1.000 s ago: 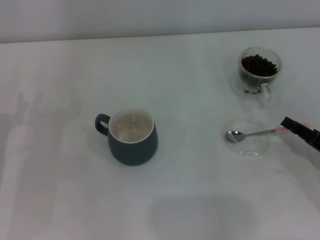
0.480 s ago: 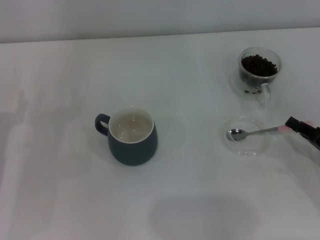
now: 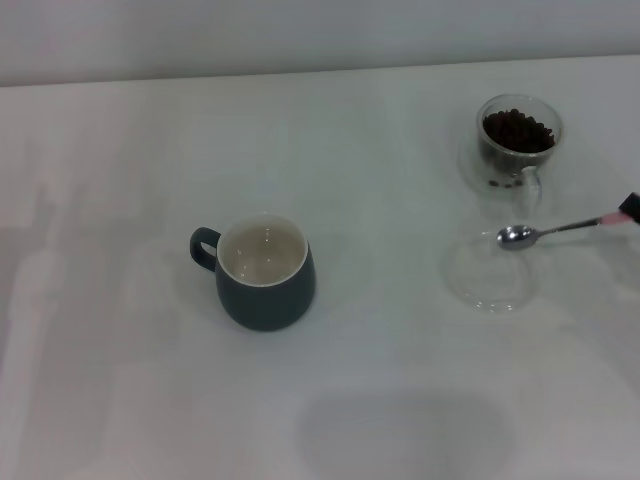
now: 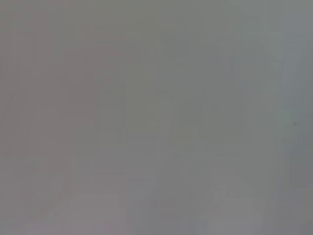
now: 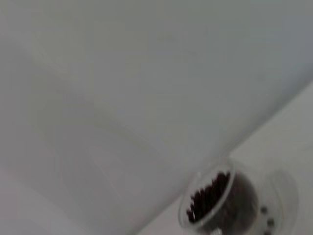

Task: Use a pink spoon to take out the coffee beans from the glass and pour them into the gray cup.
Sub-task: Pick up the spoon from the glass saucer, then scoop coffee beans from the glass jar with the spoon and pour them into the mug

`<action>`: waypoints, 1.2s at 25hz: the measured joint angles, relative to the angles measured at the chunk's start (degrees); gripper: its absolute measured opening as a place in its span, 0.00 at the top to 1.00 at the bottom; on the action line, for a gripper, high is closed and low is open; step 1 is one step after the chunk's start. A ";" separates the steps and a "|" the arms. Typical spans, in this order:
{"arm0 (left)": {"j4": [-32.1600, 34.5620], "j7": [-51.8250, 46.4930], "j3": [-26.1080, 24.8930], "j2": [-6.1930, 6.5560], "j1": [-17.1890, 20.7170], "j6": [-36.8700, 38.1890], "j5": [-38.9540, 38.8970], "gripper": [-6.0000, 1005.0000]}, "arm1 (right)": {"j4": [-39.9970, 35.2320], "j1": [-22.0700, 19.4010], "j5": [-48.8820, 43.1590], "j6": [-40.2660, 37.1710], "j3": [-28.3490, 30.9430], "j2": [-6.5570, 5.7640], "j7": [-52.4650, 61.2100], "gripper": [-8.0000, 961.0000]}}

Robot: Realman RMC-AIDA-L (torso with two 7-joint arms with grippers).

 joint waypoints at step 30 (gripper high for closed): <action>0.11 0.04 0.09 -0.09 0.00 3.39 1.54 0.20 | -36.97 12.46 -18.53 -9.71 1.42 2.93 0.07 0.84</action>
